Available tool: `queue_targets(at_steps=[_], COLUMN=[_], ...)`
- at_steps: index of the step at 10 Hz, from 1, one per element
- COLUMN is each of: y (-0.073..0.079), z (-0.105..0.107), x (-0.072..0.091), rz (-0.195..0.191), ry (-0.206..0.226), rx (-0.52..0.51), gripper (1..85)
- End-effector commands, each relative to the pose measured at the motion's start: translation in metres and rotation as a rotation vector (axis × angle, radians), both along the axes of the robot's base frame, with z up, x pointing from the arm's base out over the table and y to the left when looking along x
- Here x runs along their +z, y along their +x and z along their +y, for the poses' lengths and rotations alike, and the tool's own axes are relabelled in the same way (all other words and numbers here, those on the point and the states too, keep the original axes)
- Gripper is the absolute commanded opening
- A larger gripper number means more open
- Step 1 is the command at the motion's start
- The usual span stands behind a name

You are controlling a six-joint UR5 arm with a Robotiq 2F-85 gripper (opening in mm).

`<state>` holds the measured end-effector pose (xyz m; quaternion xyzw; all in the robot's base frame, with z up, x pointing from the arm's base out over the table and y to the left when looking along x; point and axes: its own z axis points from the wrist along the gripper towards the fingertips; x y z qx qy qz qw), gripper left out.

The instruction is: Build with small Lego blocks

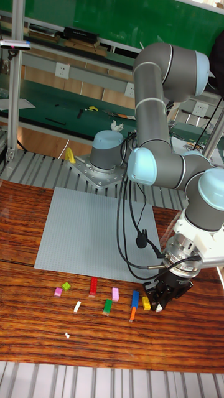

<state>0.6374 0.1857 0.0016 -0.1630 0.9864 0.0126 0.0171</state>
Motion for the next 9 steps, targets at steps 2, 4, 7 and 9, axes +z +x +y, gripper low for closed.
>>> queue_targets(at_steps=[2, 4, 7, 9], y=[0.0014, 0.0016, 0.0023, 0.0004], z=[0.0019, 0.0024, 0.0018, 0.0027], x=[0.0015, 0.0018, 0.0017, 0.0050], rz=[-0.007, -0.008, -0.013, -0.011], ry=[0.018, 0.019, 0.015, 0.016], rx=[-0.011, -0.013, -0.022, -0.036], gripper=[27.0, 25.7, 21.3, 18.7])
